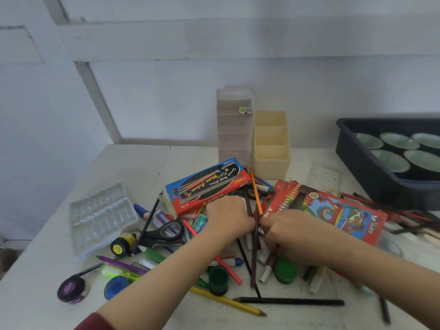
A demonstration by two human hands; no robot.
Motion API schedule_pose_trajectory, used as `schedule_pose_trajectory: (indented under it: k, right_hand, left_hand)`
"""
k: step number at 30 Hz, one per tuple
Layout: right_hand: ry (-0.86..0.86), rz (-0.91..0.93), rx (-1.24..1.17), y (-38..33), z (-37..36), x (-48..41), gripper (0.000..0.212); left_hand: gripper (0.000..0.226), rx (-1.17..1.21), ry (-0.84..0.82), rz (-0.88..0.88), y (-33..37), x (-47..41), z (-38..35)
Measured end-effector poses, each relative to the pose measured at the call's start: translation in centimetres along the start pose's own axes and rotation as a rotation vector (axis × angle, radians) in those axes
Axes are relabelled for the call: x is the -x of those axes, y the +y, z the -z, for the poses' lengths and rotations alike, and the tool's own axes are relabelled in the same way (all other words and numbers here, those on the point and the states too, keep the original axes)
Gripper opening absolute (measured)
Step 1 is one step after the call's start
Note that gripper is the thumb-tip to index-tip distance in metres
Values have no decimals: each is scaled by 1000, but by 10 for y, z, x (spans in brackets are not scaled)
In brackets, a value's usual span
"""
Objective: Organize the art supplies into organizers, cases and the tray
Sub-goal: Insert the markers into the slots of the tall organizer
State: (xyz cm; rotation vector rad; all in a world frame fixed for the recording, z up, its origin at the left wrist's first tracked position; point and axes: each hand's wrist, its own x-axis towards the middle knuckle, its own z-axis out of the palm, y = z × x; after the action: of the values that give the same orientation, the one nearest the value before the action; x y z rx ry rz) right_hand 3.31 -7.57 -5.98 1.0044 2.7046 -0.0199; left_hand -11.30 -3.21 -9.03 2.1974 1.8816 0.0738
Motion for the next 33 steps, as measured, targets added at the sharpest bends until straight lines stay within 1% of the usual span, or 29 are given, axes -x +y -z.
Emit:
schedule_pose_trajectory:
  k: [3,7,10,12,14,16,18,20,22,23,25,27,29,31,33]
  right_hand:
    - [-11,15,25,3,-5,-1,23]
    - [-6,26,37,5,-6,-2,20]
    - [-29,-8,-85,7,-1,-1,18]
    - [-12,-45,-203,9,6,-1,15]
    - [-11,-82,-323,12,11,1,11]
    - [-22,-105,-471,16,14,1,8]
    - [10,-117,-629,20,15,-1,9]
    - [84,-143,-755,23,16,-6,11]
    - [180,-180,-878,25,19,-12,19]
    - [222,-200,-930,27,22,-15,22]
    - [245,-241,-976,32,30,-19,25]
    - [246,-244,-1002,40,41,-23,24]
    - [286,-243,-1017,48,51,-25,19]
    - [399,-264,-1033,57,60,-28,12]
    - [515,-287,-1132,63,71,-30,6]
  left_hand:
    - [26,51,22,18,1,-1,2]
    - [36,93,50,30,-1,0,8]
    - [38,78,10,35,-10,-2,17]
    - [38,133,-75,46,-18,-4,27]
    - [33,294,-176,67,-28,-6,39]
    - [20,478,-250,66,-38,-4,52]
    - [12,626,-255,32,-48,-2,62]
    - [17,786,-257,18,-56,-3,69]
    - [23,968,-260,51,-61,-6,72]
    - [26,1043,-241,73,-63,-8,73]
    - [25,1130,-180,104,-62,-12,75]
    - [24,1184,-108,107,-61,-16,76]
    - [22,1231,-14,91,-57,-22,80]
    - [22,1284,70,66,-53,-31,85]
    - [25,1287,154,45,-50,-40,94]
